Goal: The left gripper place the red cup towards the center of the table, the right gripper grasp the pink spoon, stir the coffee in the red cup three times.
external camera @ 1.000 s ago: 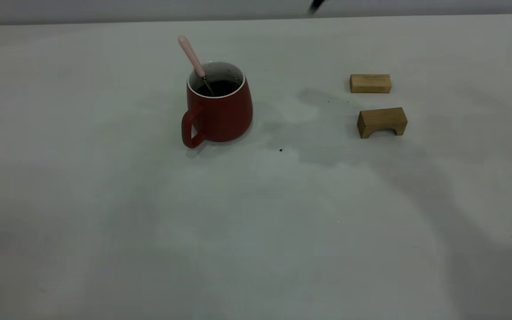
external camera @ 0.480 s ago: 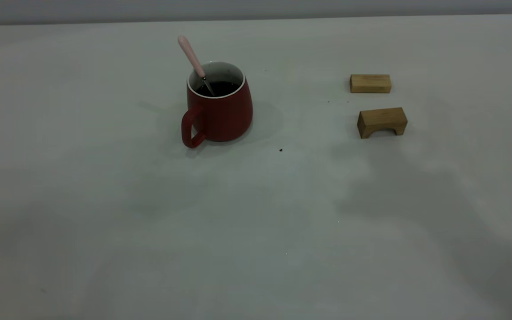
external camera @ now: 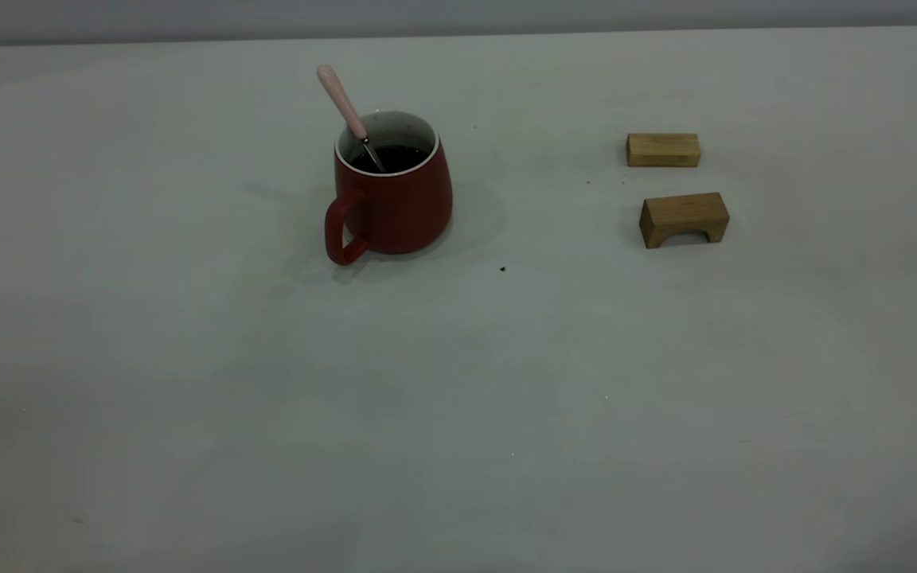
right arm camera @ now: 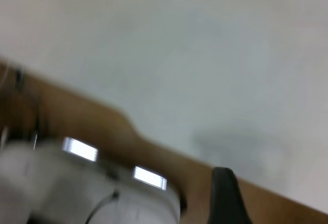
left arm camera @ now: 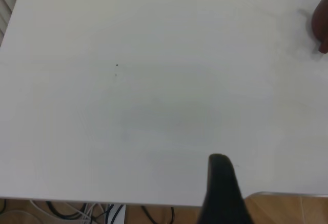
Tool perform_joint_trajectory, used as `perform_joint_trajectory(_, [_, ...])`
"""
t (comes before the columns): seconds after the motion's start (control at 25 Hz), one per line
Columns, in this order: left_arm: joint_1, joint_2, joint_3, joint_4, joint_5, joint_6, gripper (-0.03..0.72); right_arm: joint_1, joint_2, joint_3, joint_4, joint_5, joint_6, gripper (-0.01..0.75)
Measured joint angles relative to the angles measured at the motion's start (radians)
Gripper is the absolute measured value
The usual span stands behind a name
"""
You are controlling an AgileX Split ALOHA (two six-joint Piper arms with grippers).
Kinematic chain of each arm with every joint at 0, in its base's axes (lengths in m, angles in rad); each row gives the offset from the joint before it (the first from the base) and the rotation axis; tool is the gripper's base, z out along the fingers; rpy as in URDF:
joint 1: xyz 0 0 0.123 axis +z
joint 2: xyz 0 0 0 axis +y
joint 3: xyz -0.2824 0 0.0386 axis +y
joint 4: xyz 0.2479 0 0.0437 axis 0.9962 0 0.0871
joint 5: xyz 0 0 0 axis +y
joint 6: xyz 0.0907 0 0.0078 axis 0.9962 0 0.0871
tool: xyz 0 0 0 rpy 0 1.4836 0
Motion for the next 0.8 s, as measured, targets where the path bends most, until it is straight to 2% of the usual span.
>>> perform_joint_trajectory(0.24, [0.000,0.000,0.000,0.000,0.000,0.000,0.573,-0.192,-0.379,0.192,-0.020,-0.019,0.000,0.498])
perform_joint_trajectory(0.36, [0.000,0.000,0.000,0.000,0.000,0.000,0.573,-0.248,-0.496,0.259,-0.025,-0.047,0.000,0.485])
perform_joint_trajectory(0.48, [0.000,0.000,0.000,0.000,0.000,-0.001,0.573,-0.264,-0.561,0.305,-0.026,-0.053,0.004,0.470])
perform_joint_trajectory(0.8, [0.000,0.000,0.000,0.000,0.000,-0.001,0.573,-0.265,-0.648,0.313,-0.026,-0.057,0.007,0.437])
